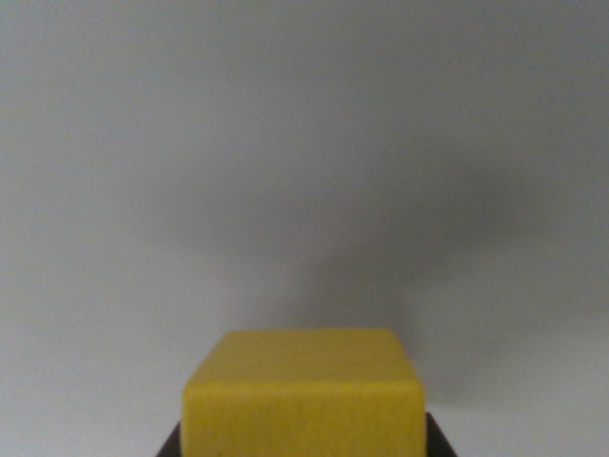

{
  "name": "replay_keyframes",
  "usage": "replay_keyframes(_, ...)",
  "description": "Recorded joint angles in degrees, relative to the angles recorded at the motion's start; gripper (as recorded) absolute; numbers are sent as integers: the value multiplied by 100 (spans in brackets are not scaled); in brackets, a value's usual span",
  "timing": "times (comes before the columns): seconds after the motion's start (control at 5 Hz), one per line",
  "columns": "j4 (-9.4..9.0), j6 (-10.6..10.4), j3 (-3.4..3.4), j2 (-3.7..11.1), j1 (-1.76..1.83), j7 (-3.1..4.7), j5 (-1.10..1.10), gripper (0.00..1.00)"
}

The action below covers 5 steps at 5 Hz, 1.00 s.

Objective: Pick yellow cube

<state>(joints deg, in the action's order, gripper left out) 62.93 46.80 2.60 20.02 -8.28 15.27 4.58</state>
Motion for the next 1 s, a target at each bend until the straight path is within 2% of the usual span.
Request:
replay_keyframes(0.2, 0, 0, 0, 0, 0, 0, 0, 100)
replay_keyframes(0.4, 117, 208, 4, -92, 2, -14, -12, 100)
replay_keyframes(0.6, 117, 208, 4, -92, 2, -14, -12, 100)
replay_keyframes(0.8, 248, 443, 9, -196, 4, -31, -27, 100)
replay_keyframes(1.0, 248, 443, 9, -196, 4, -31, -27, 100)
